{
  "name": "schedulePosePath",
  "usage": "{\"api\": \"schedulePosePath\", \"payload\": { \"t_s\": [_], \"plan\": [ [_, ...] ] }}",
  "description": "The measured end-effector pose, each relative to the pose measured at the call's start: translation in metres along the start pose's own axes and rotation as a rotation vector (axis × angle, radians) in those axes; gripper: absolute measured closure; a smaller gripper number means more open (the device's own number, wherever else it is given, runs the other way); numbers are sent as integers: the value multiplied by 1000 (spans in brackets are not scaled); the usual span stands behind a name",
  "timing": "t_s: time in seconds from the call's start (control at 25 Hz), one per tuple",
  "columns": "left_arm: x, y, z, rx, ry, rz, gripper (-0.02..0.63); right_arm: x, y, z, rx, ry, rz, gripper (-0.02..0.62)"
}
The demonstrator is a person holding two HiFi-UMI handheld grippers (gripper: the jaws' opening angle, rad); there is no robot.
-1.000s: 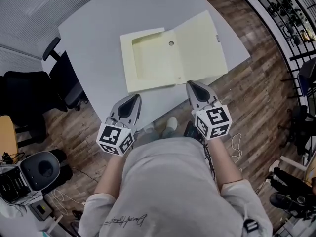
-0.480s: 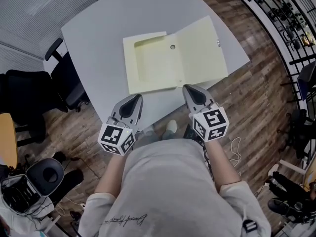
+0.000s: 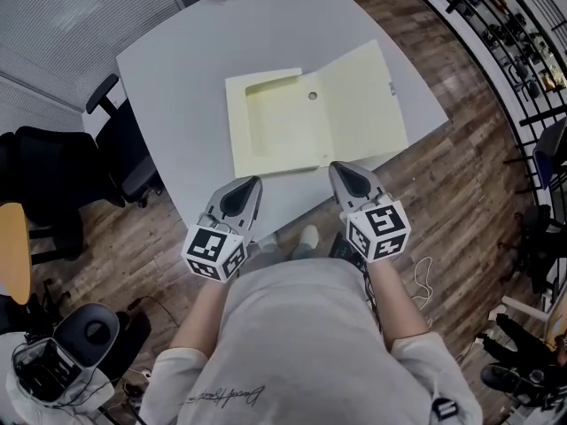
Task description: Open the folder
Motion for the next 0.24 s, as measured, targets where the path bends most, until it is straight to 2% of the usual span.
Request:
{"api": "schedulePosePath", "payload": {
  "t_s": [0.24],
  "plan": [
    [-2,0,-4,4,-8,16,597,3,-2,0,0,-1,-6,572]
  ]
}}
Point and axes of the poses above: the fingertips, and each gripper's own axes: z forward along the fingers, x to its left, y out of its top, the point moved 3 cm from there along -z, backward along the fingers, and after that the axes turned 1 degree about -x, right-handed, at the moved point
